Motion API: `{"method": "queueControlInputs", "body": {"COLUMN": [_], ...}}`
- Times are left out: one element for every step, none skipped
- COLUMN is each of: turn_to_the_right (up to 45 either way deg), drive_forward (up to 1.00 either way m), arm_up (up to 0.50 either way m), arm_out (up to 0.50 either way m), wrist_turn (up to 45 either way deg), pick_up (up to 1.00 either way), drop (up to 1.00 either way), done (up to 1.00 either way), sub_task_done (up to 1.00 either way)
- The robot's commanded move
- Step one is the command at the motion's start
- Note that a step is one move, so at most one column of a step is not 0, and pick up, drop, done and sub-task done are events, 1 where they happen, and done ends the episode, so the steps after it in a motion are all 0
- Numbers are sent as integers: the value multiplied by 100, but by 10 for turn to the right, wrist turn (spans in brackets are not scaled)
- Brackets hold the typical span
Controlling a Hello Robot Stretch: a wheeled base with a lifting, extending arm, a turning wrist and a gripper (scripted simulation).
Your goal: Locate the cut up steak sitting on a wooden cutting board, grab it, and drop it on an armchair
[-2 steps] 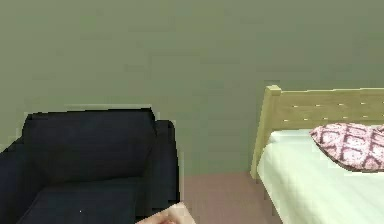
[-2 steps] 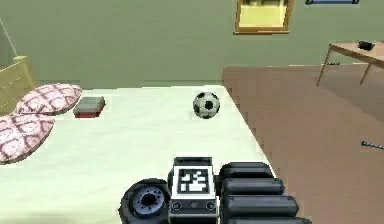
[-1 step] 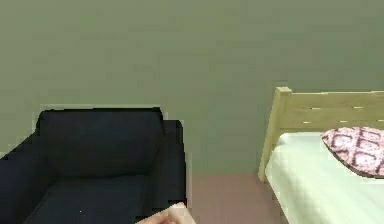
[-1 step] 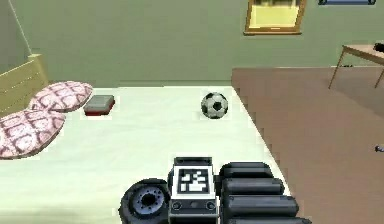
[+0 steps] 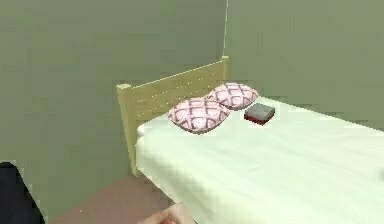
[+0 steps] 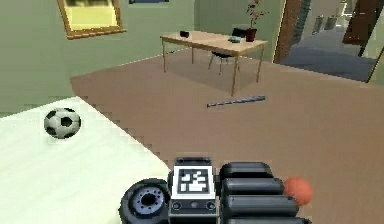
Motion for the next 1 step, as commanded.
{"method": "queueControlInputs", "body": {"turn_to_the_right": [450], "drive_forward": [0], "arm_up": [0], "arm_out": [0], "wrist_turn": [0], "pick_up": [0], "drop": [0], "done": [0], "sub_task_done": [0]}}
